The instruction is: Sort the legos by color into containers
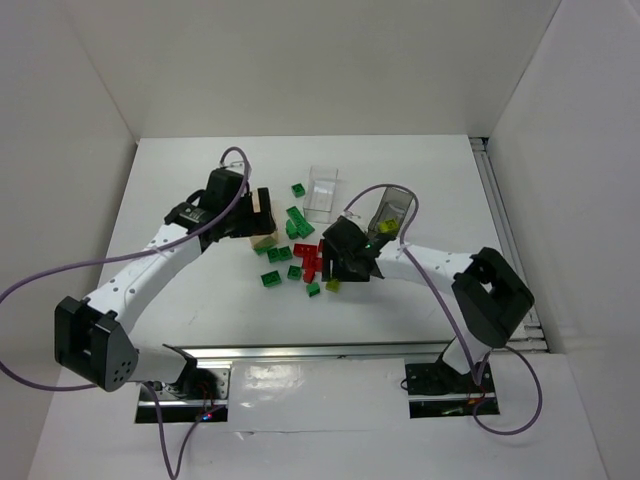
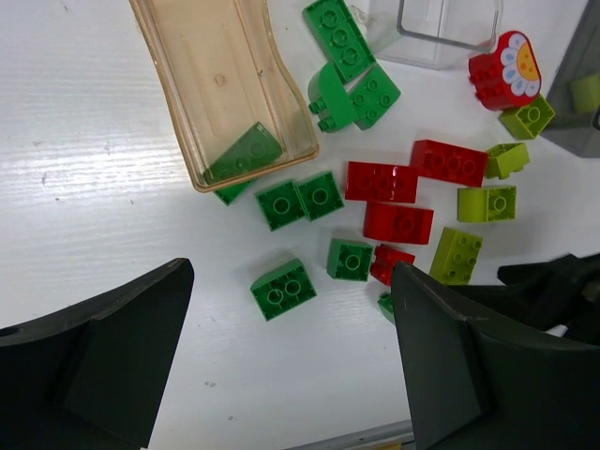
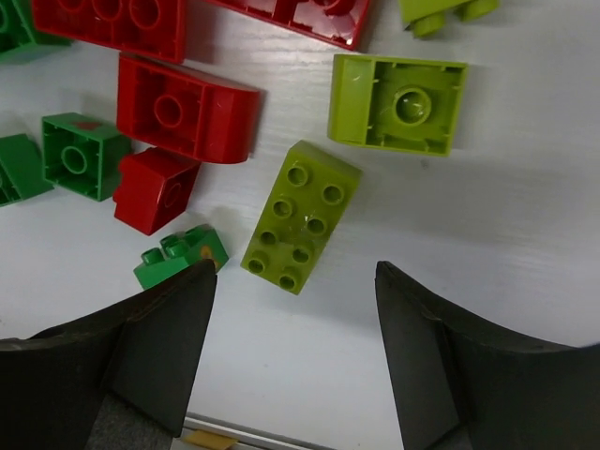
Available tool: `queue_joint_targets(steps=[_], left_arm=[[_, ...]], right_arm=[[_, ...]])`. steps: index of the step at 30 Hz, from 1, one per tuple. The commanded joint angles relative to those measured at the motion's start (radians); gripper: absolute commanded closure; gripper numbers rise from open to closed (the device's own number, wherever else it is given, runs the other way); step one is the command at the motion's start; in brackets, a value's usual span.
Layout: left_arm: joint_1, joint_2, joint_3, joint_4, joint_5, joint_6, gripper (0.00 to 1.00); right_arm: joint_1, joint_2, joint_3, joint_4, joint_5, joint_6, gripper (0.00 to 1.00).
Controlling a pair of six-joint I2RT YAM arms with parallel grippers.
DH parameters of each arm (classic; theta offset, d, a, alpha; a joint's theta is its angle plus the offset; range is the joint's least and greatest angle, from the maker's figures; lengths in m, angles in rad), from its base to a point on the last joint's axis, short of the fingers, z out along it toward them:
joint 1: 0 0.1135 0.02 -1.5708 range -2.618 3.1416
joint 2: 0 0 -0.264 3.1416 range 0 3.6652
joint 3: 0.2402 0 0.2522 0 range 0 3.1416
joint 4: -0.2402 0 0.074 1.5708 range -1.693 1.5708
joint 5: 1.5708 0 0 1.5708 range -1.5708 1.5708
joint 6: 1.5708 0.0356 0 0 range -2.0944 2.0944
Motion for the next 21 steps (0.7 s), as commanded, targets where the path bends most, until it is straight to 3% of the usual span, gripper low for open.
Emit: queue_joint_targets(steps=[1,9,11,13,17,21], left_arm=[[0.006,-0.016,-0.017,0.010,0.049,-0.027,0.04],[0.006,-0.007,-0.037,0.023,0.067,-0.009,0.04],[0.006,-0.007,-0.037,0.023,0.083,0.003,0.04],[0.006,-0.007,-0.037,0.023,0.106,0.013,0.04],[0.006,0.002,-0.046,0.032,0.127,0.022,0.03],[-0.003,0.033,-0.046,0.043,0.127,0.022,0.03]], right_arm=[[0.015,0.064,0.034,0.067,-0.006,0.031,0.26],[0.015,0.148,0.076,0.027,0.069,0.022,0.48],[0.015,0.098,0.076,-0.009,0.109,0.033,0.69],[0.015,0.046,0.076,-0.049,0.149,0.033,0.79],[-0.010,-0.115,0.094,-0.187,0.328,0.015,0.81],[-0.134,-0.175,0.105,-0.163,0.375,-0.059,0.78]])
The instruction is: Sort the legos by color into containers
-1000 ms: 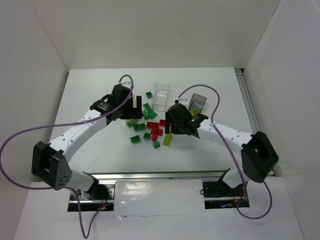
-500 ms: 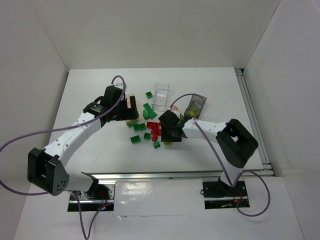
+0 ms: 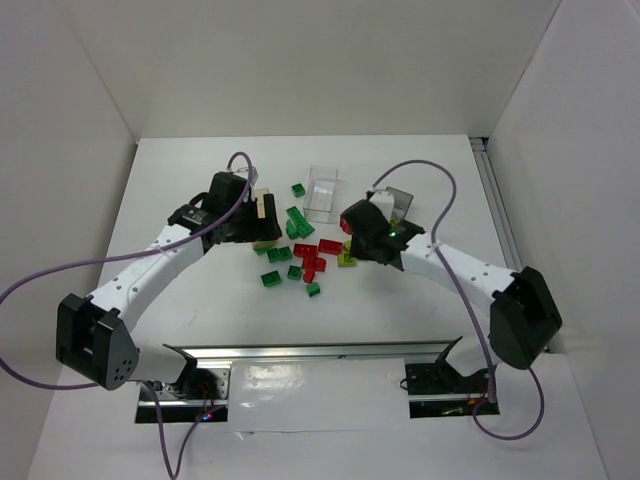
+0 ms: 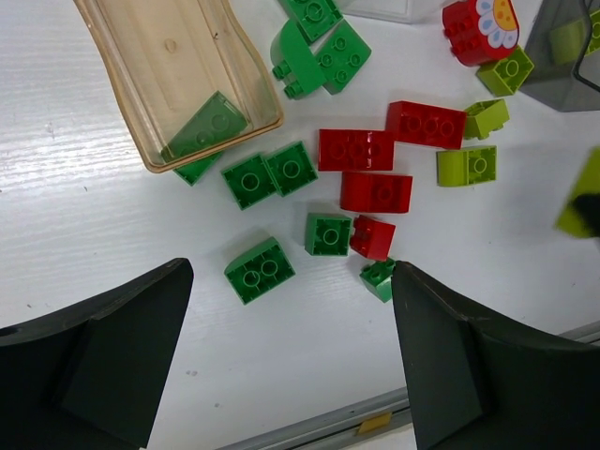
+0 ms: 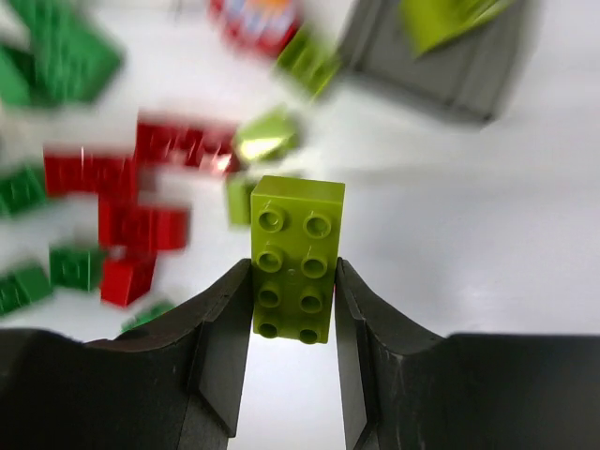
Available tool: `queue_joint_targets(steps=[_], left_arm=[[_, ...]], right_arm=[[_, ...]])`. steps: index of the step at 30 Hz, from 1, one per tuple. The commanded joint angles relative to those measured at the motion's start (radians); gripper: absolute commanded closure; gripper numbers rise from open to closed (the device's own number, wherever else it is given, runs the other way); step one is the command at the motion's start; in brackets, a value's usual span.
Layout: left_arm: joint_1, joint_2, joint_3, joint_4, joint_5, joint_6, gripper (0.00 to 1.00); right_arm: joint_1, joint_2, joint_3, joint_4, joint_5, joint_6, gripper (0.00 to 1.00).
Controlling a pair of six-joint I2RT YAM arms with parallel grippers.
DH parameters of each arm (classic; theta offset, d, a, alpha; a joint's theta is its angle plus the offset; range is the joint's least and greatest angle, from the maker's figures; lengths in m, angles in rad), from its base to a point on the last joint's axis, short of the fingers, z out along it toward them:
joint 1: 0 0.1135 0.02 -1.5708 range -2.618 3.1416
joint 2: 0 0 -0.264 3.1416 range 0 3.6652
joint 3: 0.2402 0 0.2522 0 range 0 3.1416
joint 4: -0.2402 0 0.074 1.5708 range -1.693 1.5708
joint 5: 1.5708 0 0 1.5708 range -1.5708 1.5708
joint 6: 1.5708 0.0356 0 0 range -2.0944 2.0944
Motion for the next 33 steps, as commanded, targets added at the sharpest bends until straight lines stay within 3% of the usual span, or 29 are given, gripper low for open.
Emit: queue_joint_targets(steps=[1,7,10,11,12,13,15,22,24,29,31,33], left_arm=[[-0.014,0.027,-0.015,0.038,0.020,0.021,0.03],[-0.014,0.060,-0.015,0.047,0.065,0.030,0.03],[-0.023,0.060,-0.015,0.038,0.065,0.030,0.03],[-0.023,0.060,-0.015,0.038,0.065,0.030,0.02],[-0.023,0.060,-0.015,0.026,0.065,0.030,0.02],[-0.023,0.060,-0.015,0.026,0.055,0.030,0.02],[-0.032,0.060,-0.006,0.016,0.046,0.030,0.02],[-0.032,0.069,0.012,0.006,-0.003,0.039,0.02],[-0.032,0.079,0.012,0.006,-0.015,0.039,0.02],[-0.032,0.079,0.012,0.006,-0.006,0.039,0.02],[-0.032,0.079,0.012,0.006,-0.006,0.039,0.02],[-0.032,0.079,0.012,0.006,-0.006,0.039,0.02]], right_arm=[[-0.144,-0.047,0.061,-0.021,0.114,-0.065,0.76],[-0.295,0.079,0.163,0.076,0.070,-0.210,0.74],[-0.347,0.165,0.231,0.097,0.079,-0.224,0.66],[-0.347,0.183,0.262,0.097,0.079,-0.224,0.56],[-0.358,0.209,0.277,0.097,0.079,-0.224,0.34],[-0.358,0.210,0.291,0.081,0.088,-0.224,0.24],[-0.341,0.210,0.291,0.080,0.088,-0.224,0.15],[-0.174,0.066,0.145,0.071,0.045,-0.161,0.28],[-0.142,0.053,0.103,0.093,-0.042,-0.127,0.28],[-0.080,0.105,0.018,0.128,-0.152,-0.099,0.16],[-0.070,0.124,0.006,0.139,-0.185,-0.118,0.03],[-0.070,0.163,0.006,0.139,-0.197,-0.132,0.01]])
